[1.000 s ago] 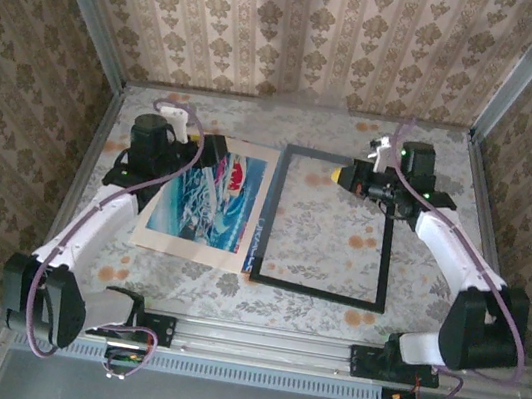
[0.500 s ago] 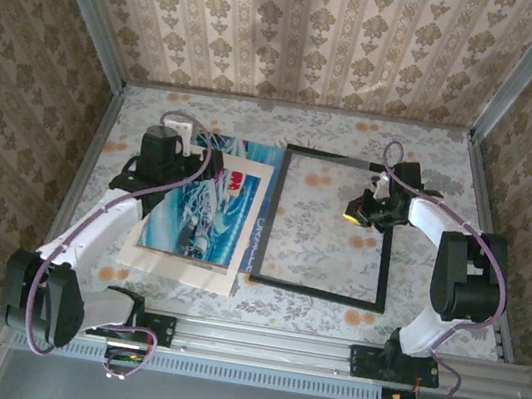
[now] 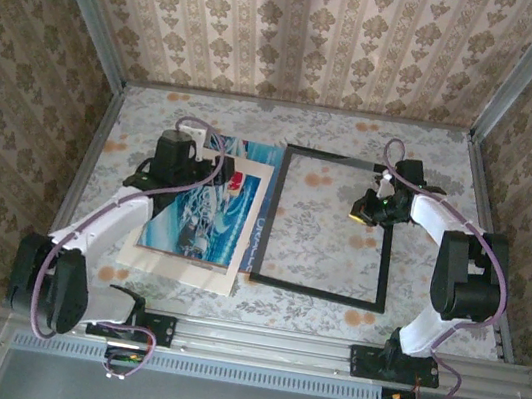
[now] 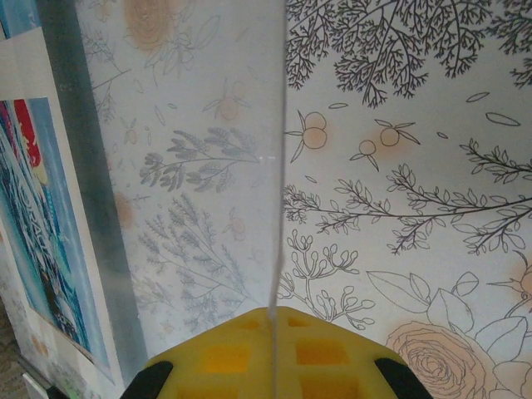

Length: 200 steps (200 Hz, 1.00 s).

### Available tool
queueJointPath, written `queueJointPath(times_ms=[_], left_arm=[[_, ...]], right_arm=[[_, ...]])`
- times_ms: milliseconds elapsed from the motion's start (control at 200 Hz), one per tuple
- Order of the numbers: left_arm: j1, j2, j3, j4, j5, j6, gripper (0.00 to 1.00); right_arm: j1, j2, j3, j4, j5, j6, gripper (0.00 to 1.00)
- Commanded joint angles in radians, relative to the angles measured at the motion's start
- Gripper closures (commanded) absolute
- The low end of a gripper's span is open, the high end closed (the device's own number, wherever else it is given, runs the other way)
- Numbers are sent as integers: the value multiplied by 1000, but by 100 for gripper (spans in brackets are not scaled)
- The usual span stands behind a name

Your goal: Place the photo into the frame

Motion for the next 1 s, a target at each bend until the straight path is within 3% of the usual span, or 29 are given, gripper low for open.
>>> queueJointPath(times_ms=[0, 995], left_arm=[[-7, 24, 28, 17, 14, -22, 16], [-25, 50, 52, -10, 41, -13, 15]], right_arm=[[-4, -20, 22, -16, 22, -33, 100], [-13, 6, 59, -92, 124, -72, 100]])
